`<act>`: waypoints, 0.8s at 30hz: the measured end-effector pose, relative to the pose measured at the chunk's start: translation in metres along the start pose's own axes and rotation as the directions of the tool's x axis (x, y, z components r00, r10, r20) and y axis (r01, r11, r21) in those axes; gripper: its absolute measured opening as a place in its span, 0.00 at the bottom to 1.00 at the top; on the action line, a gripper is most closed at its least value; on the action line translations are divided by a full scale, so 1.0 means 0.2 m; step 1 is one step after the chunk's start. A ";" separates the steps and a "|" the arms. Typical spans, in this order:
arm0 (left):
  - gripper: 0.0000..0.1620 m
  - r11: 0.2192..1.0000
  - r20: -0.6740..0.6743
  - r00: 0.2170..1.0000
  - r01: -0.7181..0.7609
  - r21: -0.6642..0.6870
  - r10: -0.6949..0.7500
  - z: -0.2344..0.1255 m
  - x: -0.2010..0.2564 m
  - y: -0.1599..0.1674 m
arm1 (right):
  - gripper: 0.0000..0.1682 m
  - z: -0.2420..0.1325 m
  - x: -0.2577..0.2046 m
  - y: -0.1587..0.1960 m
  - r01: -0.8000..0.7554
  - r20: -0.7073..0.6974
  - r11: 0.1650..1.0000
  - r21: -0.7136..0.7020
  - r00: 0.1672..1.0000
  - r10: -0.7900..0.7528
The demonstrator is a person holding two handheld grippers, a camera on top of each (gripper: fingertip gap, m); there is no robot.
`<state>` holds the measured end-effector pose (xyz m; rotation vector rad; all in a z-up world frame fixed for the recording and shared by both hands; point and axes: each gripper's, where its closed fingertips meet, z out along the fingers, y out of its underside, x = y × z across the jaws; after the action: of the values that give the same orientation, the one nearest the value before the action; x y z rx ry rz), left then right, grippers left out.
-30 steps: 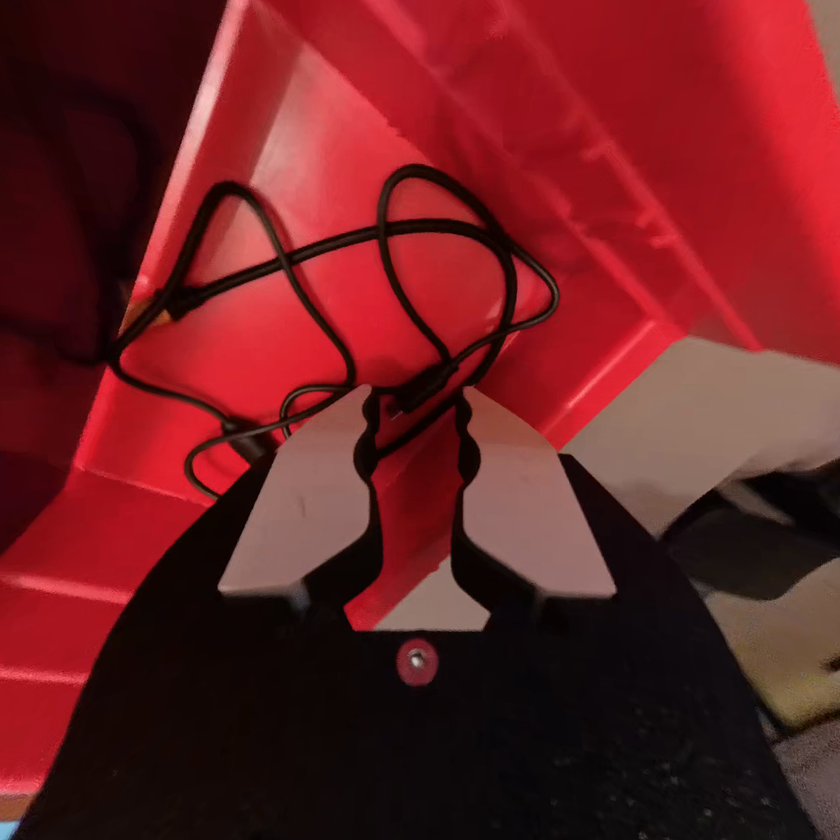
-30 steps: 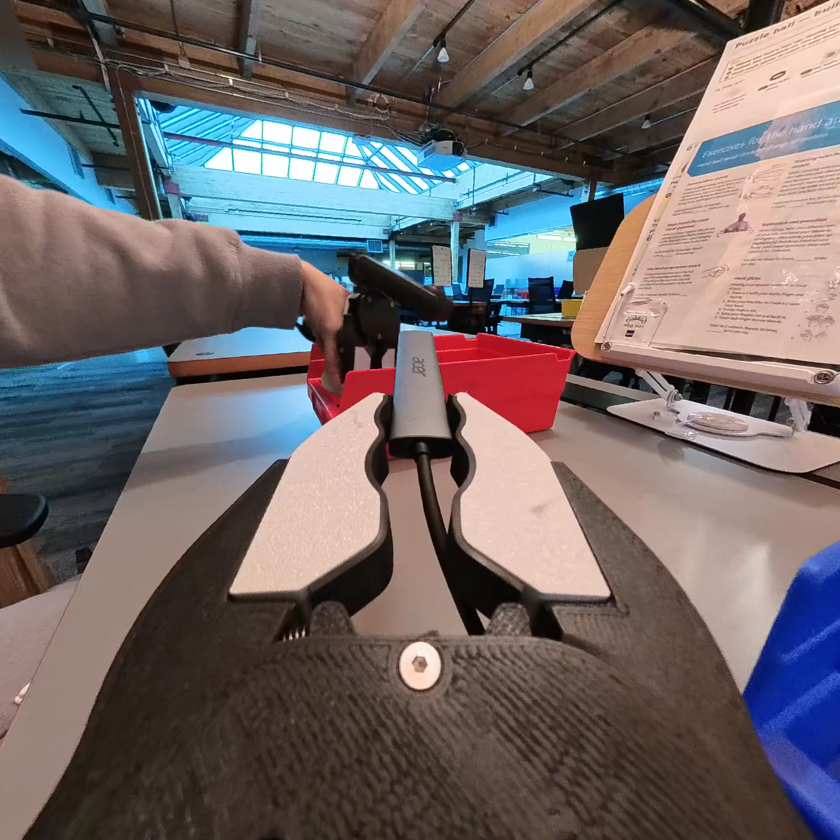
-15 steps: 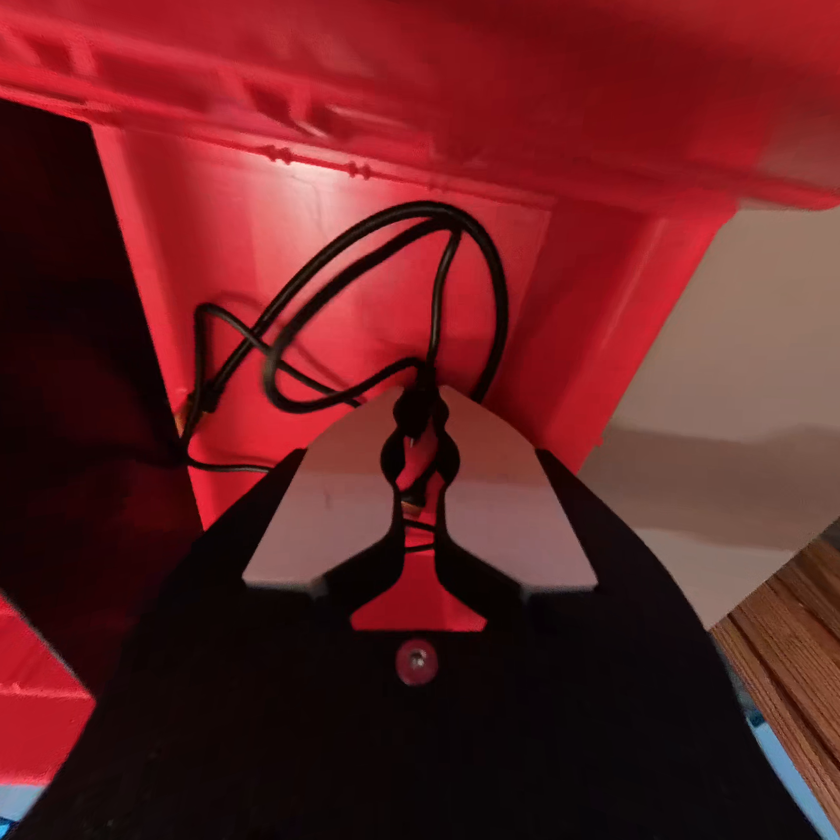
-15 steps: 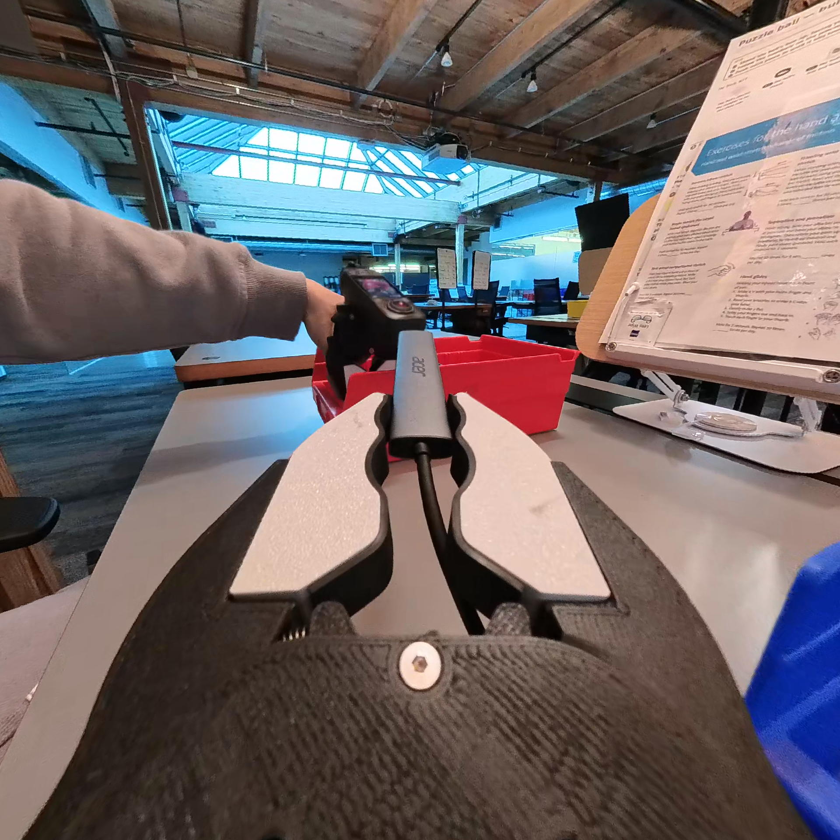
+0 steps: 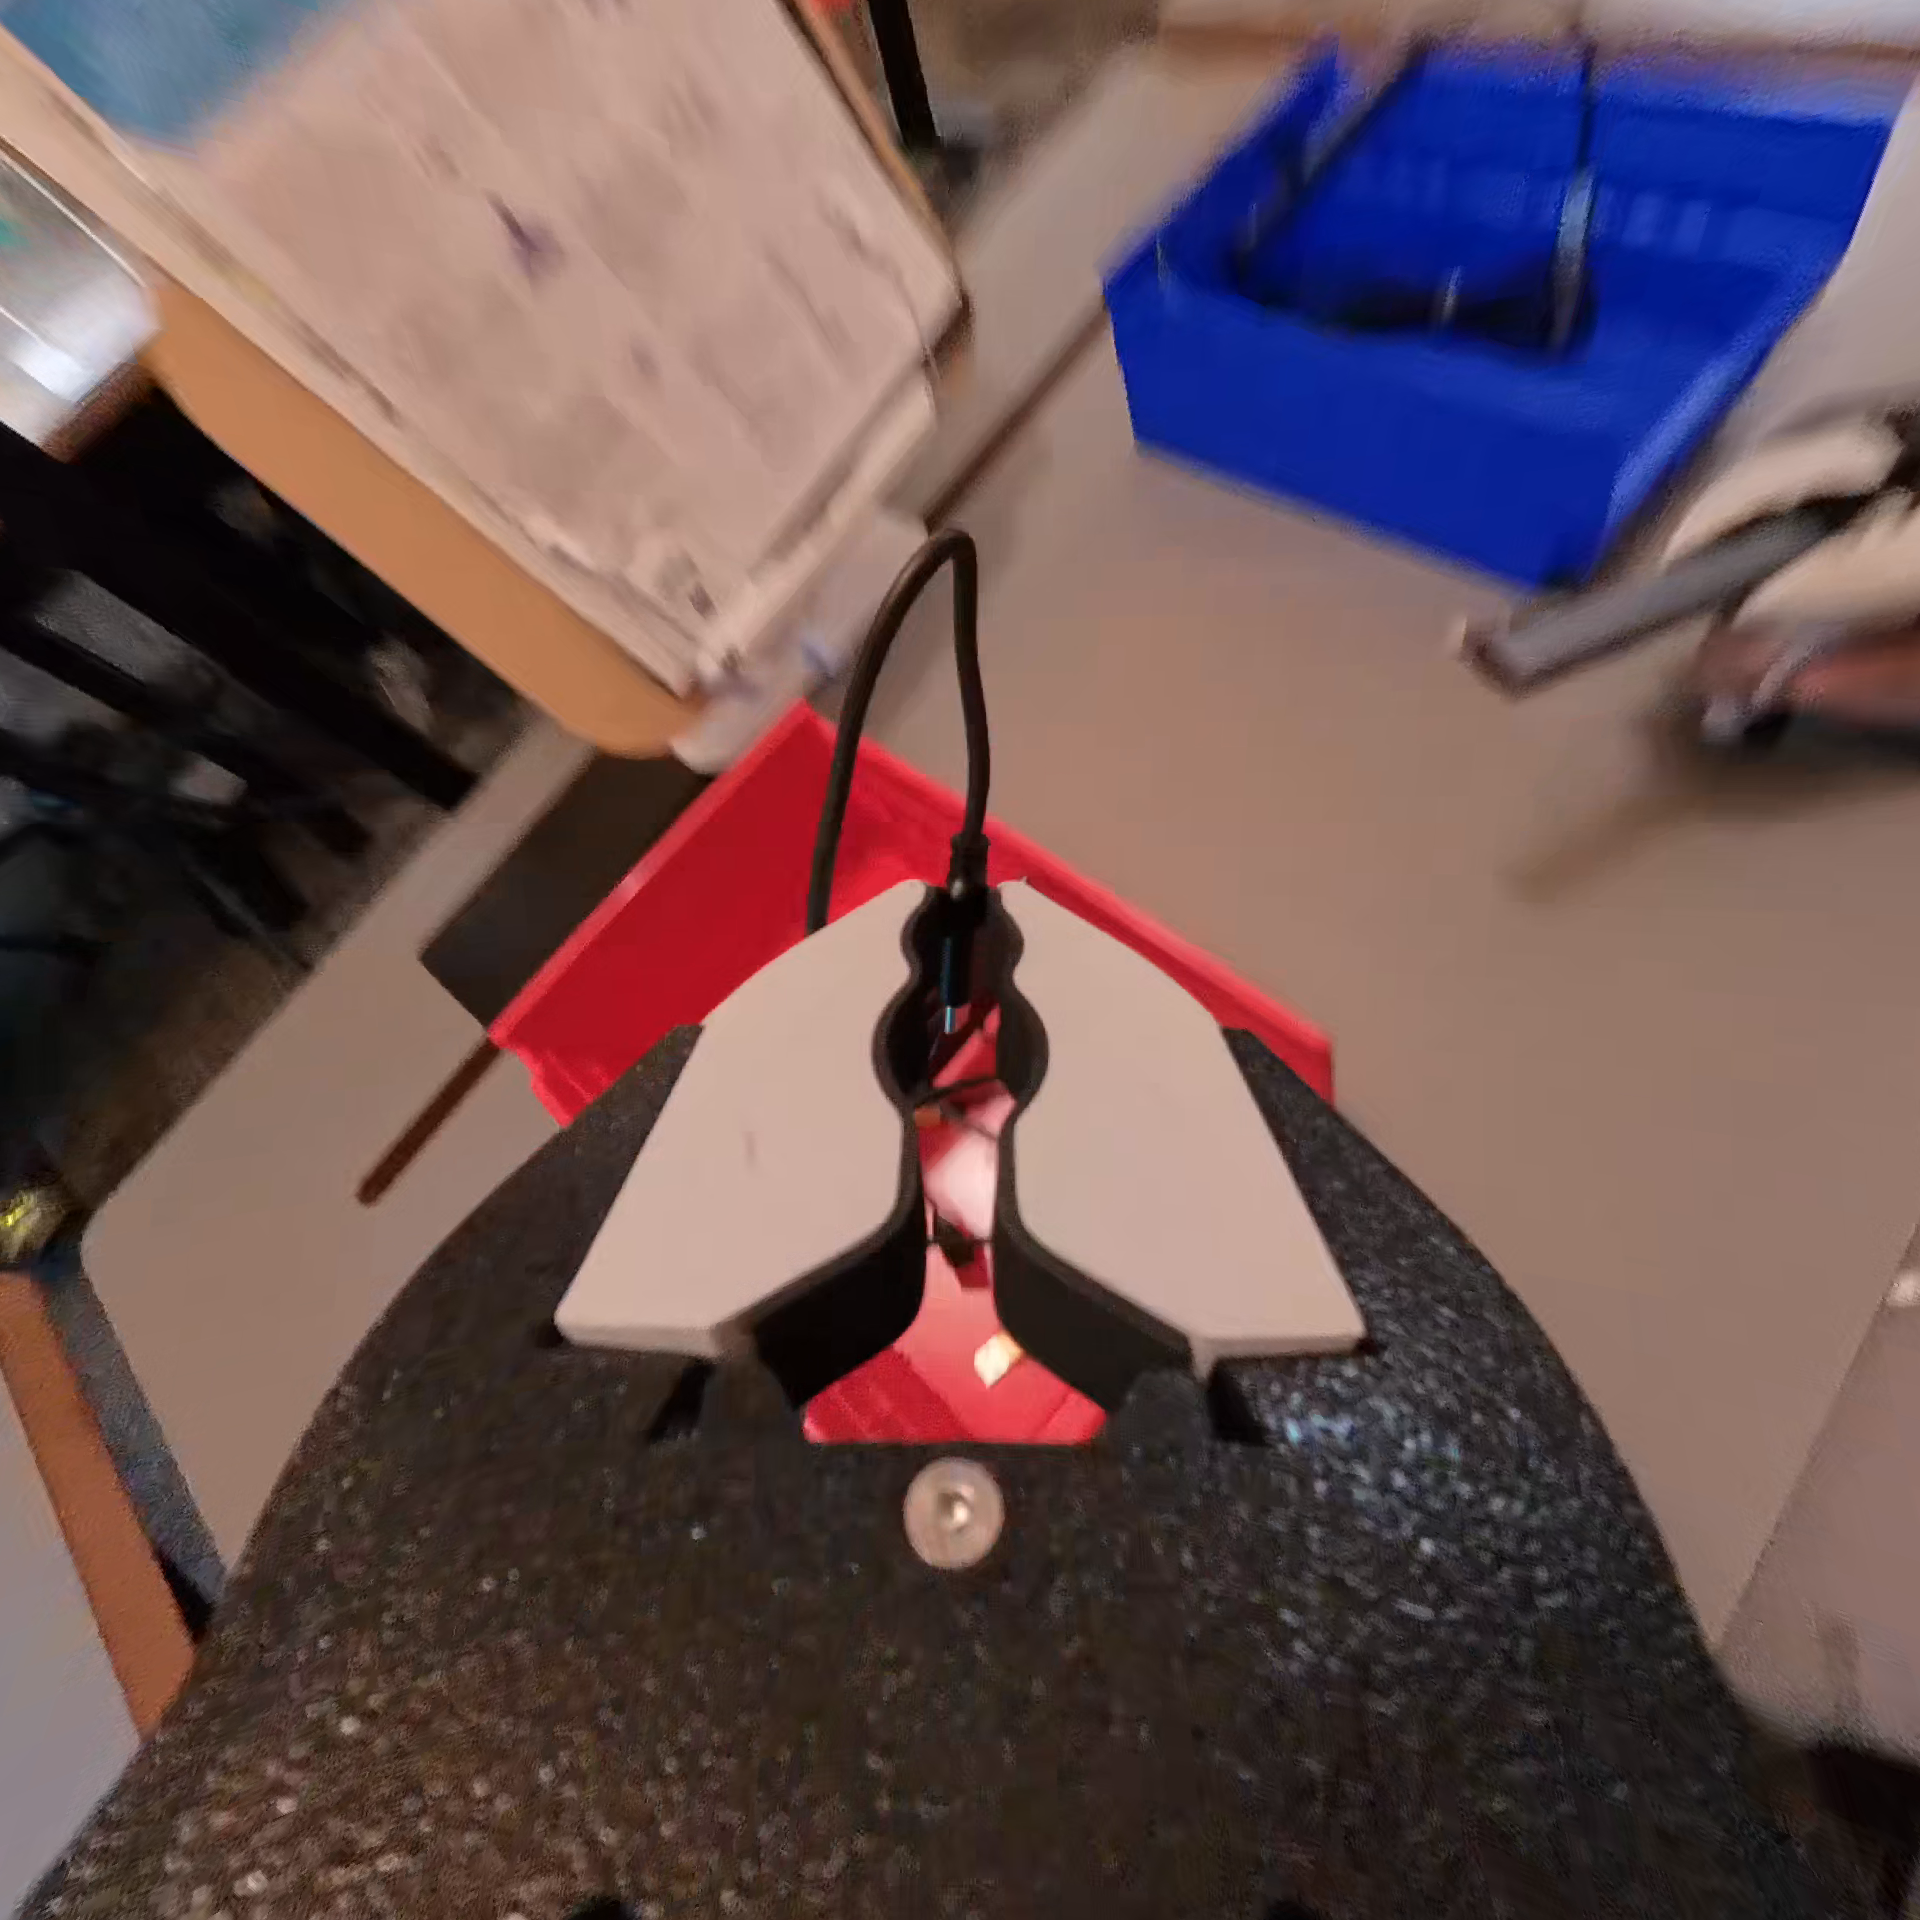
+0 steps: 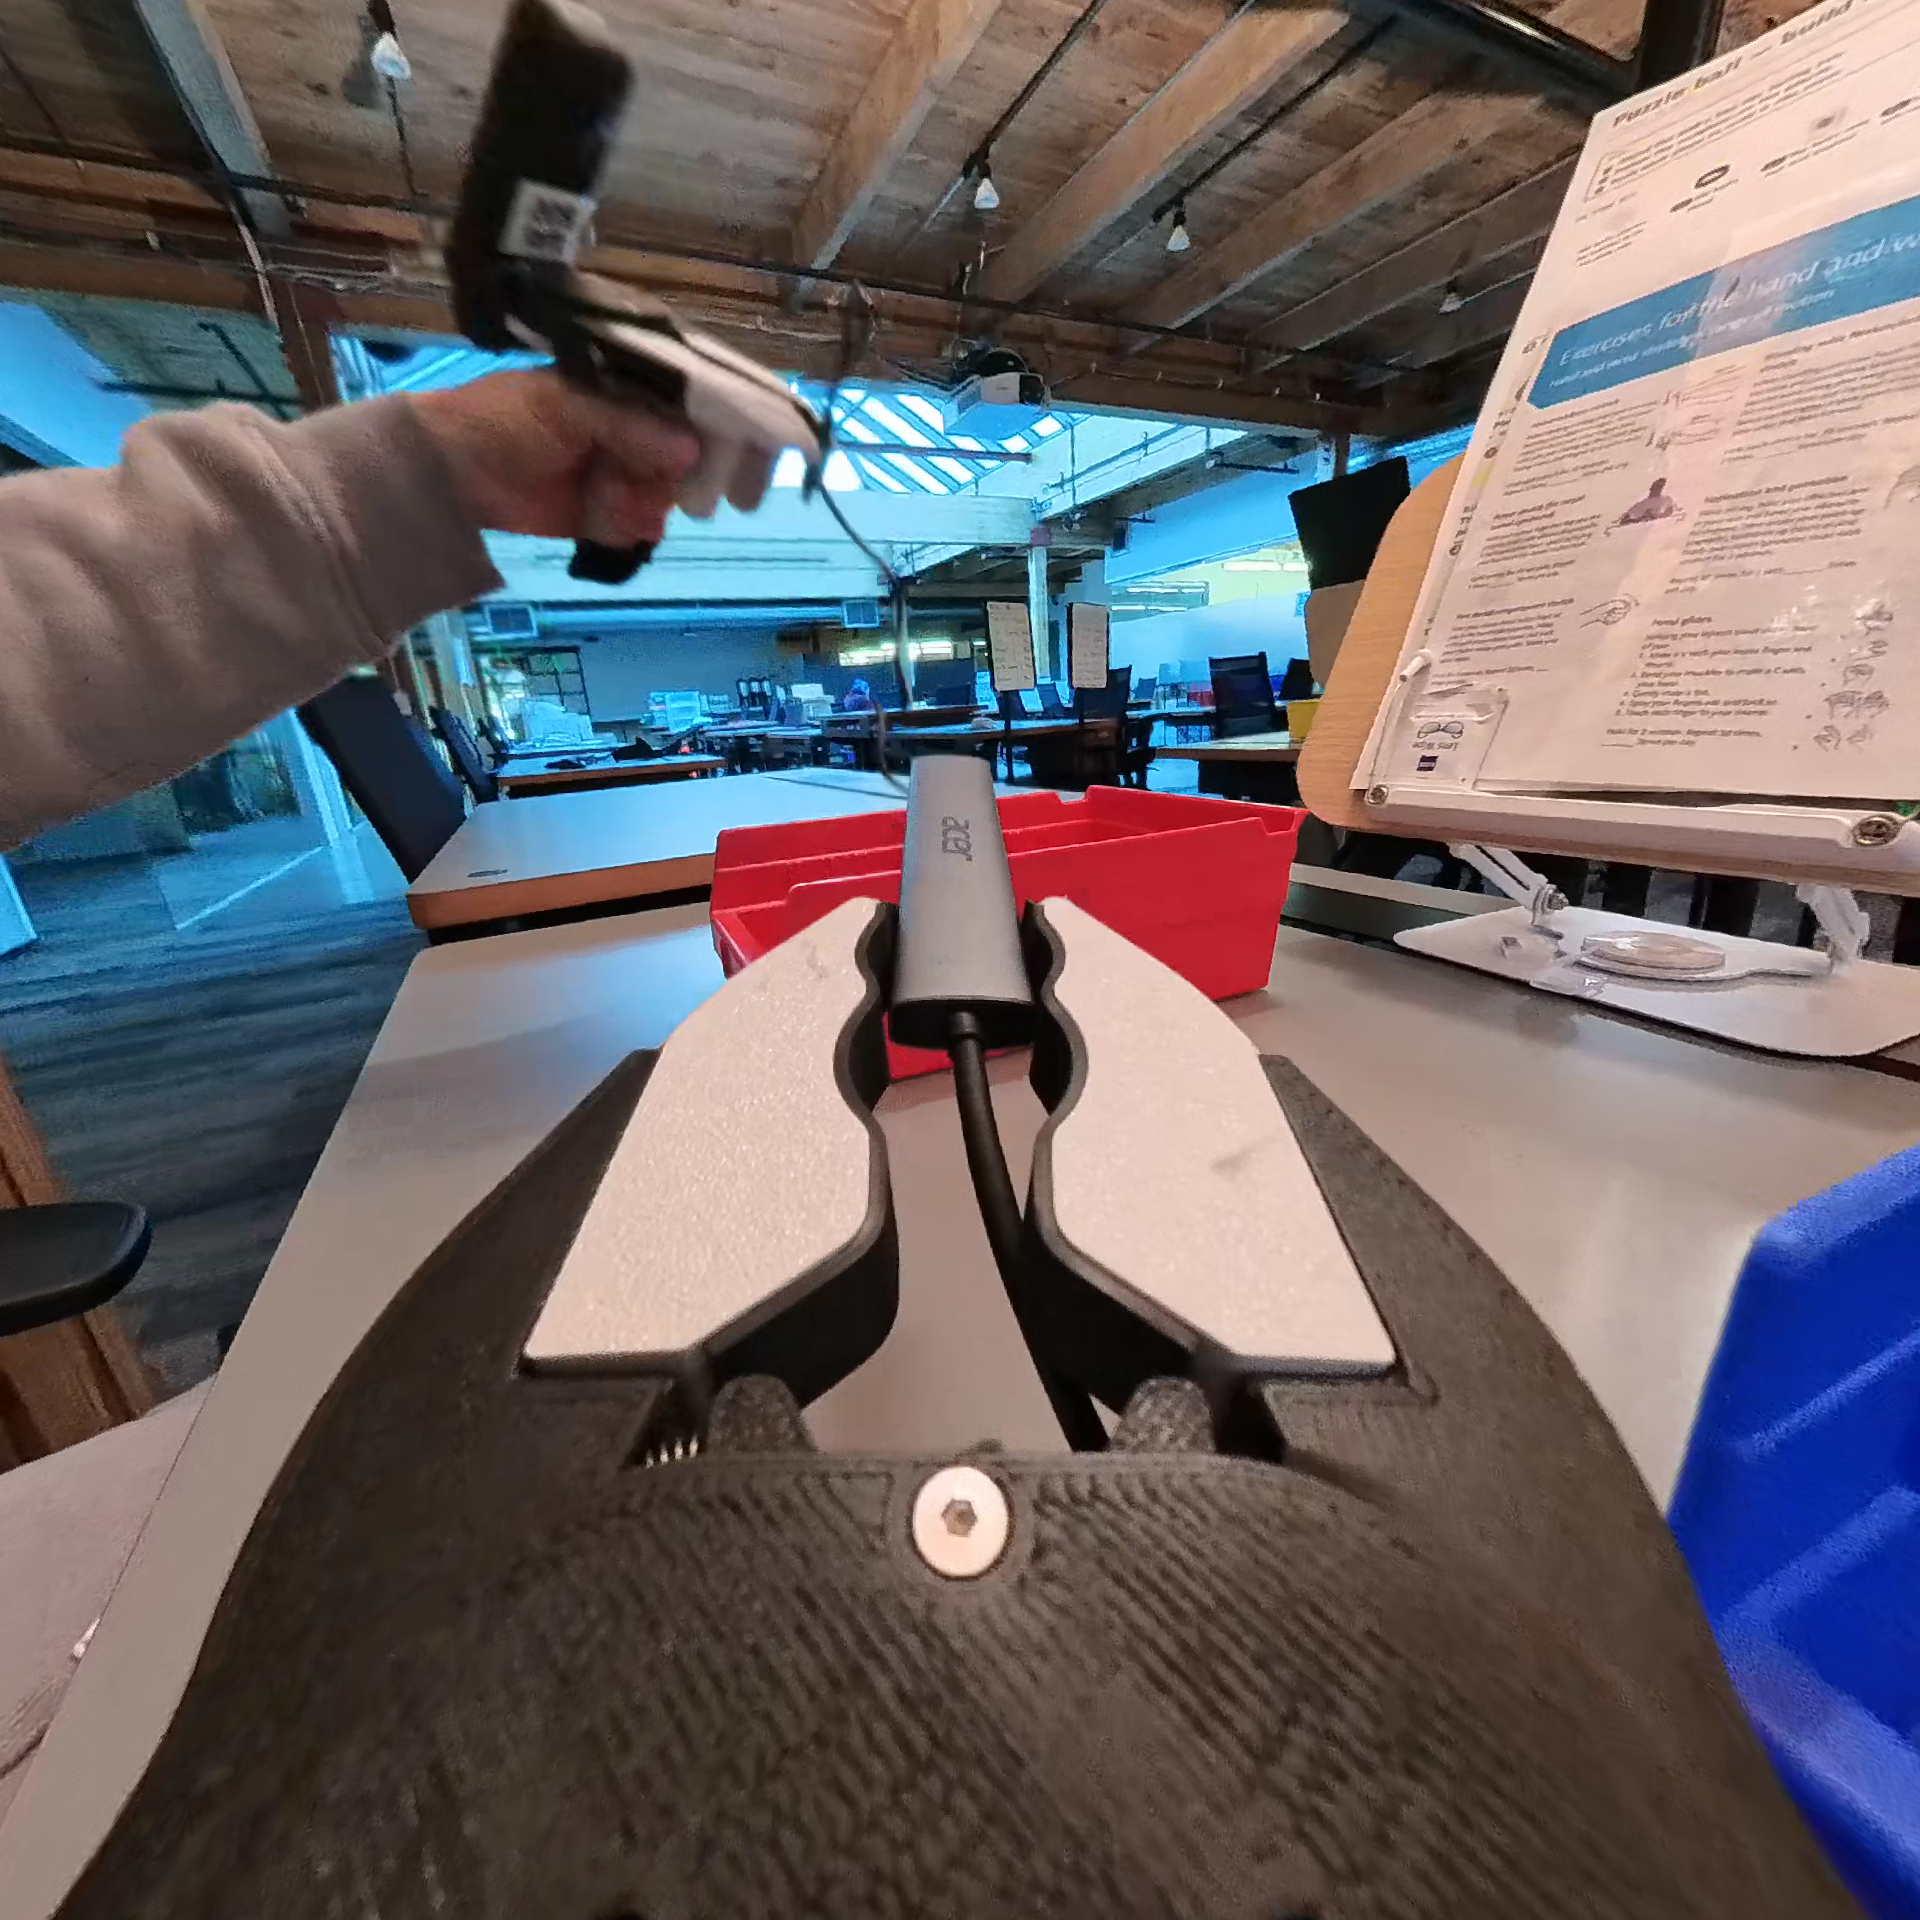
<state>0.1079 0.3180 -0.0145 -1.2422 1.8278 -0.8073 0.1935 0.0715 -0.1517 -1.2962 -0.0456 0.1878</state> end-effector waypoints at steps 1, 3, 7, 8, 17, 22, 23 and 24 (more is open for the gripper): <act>0.05 0.996 0.033 0.999 0.031 0.079 -0.034 -0.07 -0.01 -0.10 | 0.14 0.00 0.01 -0.01 -0.010 -0.005 1.000 0.009 1.000 0.010; 0.05 0.971 0.073 0.994 0.064 0.229 -0.083 -0.20 0.00 -0.30 | 0.14 -0.02 0.03 -0.02 -0.031 -0.015 0.999 0.029 0.999 0.031; 0.05 0.888 0.149 0.980 0.053 0.457 -0.135 -0.47 0.07 -0.64 | 0.14 -0.04 0.05 -0.04 -0.056 -0.034 0.996 0.065 0.998 0.058; 0.05 0.873 0.138 0.981 0.055 0.485 -0.138 -0.51 0.11 -0.69 | 0.14 -0.04 0.05 -0.04 -0.055 -0.039 0.996 0.069 0.998 0.058; 0.04 0.860 -0.216 0.890 0.447 0.246 -0.401 -0.04 0.61 -0.49 | 0.14 -0.09 0.12 -0.08 -0.040 -0.139 0.990 0.138 0.988 0.060; 0.05 0.687 -0.395 0.657 0.722 0.083 -0.642 0.38 0.93 -0.17 | 0.14 -0.10 0.13 -0.08 -0.018 -0.165 0.990 0.137 0.986 0.040; 0.05 0.647 -0.397 0.618 0.759 0.075 -0.679 0.46 0.96 -0.10 | 0.14 -0.10 0.13 -0.08 -0.015 -0.167 0.990 0.137 0.985 0.038; 0.05 0.598 -0.388 0.579 0.797 0.083 -0.717 0.53 0.97 -0.03 | 0.14 -0.10 0.13 -0.08 -0.013 -0.165 0.990 0.138 0.986 0.035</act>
<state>0.1581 0.1241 -0.1095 -1.8369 1.2730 -1.7586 0.2233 0.0516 -0.1430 -1.1725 0.1247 0.1001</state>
